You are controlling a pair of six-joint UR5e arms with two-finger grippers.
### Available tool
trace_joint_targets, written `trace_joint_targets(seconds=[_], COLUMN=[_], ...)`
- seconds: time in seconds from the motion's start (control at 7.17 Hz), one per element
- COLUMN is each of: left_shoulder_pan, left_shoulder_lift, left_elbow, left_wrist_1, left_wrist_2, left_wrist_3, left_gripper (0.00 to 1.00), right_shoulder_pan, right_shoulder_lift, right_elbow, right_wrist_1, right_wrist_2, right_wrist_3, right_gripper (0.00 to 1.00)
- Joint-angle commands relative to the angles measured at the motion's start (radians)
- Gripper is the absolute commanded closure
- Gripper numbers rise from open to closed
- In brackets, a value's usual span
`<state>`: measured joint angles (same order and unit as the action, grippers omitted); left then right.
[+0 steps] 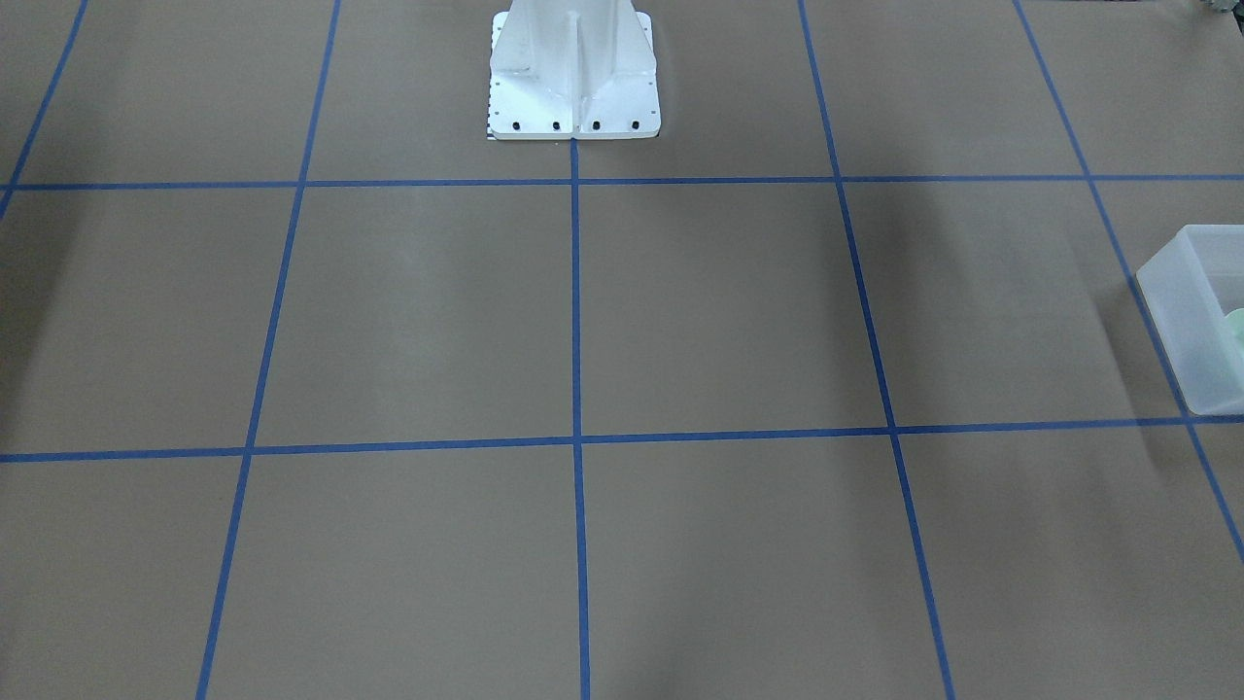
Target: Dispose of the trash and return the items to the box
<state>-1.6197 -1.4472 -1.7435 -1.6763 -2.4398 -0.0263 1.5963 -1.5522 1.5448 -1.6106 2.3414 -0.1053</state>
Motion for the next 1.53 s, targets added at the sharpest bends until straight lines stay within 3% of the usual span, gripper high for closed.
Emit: trace_joint_targets(seconds=[0.0, 0.42, 0.7, 1.4], left_shoulder_pan=[-0.011, -0.043, -0.045, -0.055], left_shoulder_lift=[0.062, 0.073, 0.035, 0.022], left_elbow=[-0.063, -0.053, -0.036, -0.037], left_wrist_1=[0.001, 0.076, 0.136, 0.129], left_wrist_2=[0.007, 0.116, 0.114, 0.119], left_wrist_3=[0.032, 0.131, 0.128, 0.123], left_gripper=[0.03, 0.03, 0.03, 0.02], right_shoulder_pan=[-0.001, -0.021, -0.027, -0.029], right_shoulder_lift=[0.0, 0.035, 0.037, 0.027], right_elbow=[0.004, 0.0, 0.011, 0.021], right_wrist_1=[0.001, 0.001, 0.001, 0.0], right_wrist_2=[0.001, -0.007, -0.01, -0.024], right_wrist_3=[-0.001, 0.003, 0.003, -0.01], right_gripper=[0.0, 0.0, 0.0, 0.0])
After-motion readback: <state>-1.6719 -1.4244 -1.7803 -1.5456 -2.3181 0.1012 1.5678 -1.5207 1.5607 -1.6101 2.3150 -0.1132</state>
